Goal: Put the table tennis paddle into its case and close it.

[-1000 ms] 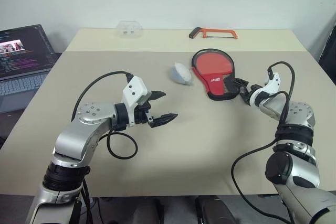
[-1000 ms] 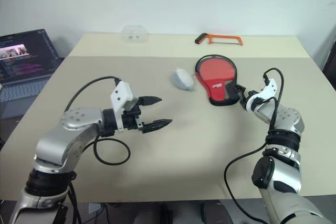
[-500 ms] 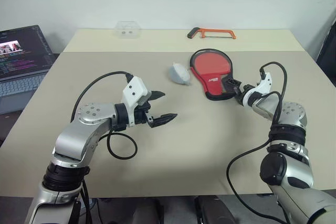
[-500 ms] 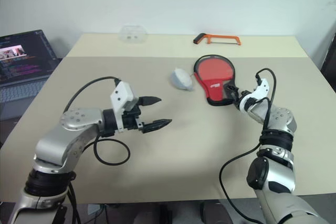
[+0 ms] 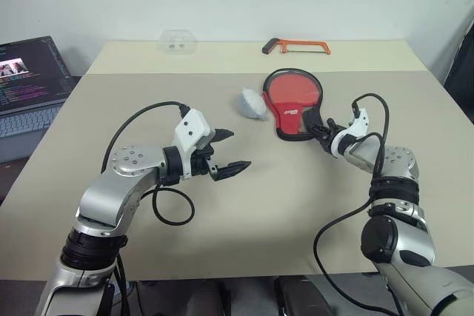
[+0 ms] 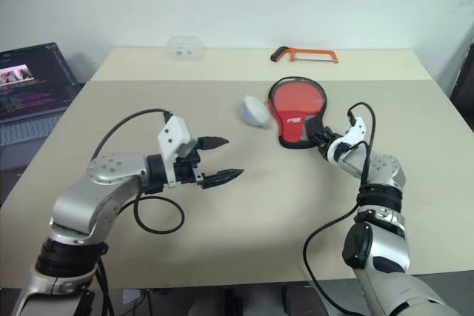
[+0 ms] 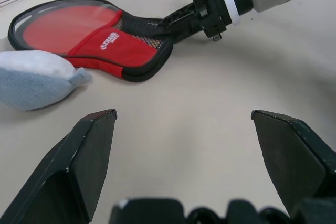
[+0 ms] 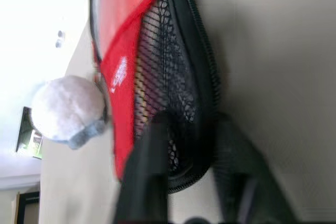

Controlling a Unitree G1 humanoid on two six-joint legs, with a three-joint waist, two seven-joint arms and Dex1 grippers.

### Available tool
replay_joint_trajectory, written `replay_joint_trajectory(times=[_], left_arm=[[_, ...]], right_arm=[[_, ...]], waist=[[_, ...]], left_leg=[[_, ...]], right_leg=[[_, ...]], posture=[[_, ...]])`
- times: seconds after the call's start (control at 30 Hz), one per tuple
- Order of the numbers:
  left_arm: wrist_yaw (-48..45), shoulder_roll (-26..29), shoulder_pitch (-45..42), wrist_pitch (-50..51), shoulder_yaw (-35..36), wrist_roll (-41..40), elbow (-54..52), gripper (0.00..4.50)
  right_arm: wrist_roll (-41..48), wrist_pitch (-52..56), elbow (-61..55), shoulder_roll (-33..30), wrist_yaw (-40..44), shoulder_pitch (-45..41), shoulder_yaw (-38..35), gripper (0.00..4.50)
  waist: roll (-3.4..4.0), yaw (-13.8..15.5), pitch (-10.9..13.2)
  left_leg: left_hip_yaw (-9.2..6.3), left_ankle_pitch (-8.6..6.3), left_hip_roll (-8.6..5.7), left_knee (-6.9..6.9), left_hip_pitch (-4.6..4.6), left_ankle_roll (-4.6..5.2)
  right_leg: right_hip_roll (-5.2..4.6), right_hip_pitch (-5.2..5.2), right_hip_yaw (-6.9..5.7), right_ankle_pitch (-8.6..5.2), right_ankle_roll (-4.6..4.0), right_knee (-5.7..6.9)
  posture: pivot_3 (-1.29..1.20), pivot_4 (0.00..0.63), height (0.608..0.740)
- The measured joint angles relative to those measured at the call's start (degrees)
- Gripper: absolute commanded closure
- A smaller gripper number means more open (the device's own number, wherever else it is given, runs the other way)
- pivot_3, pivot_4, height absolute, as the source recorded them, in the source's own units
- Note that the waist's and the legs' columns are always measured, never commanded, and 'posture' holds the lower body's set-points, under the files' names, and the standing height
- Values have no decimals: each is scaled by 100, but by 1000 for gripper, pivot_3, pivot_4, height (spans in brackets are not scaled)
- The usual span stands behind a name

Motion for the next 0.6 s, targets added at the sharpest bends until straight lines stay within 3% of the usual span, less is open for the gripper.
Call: replay_joint_trajectory(times=[0.37,0.6], left_arm=[[72,-1,-4,-89,-99,29,5,0],[62,3,-9,-110,-137,30,27,0]], right_arm=[[-27,128,-47,-51,-6,2,162,4465],[135,1249,-1292,-163,110,618,503,4465]], waist=[[-1,2,-1],[-1,66,-1]], left_leg=[[-2,0,0,-1,-1,0],[-10,-4,9,-21,-20,-6]], right_leg=[[-1,1,1,0,0,-1],[0,-1,-3,0,0,-46]], posture=[[0,150,740],[0,150,740]])
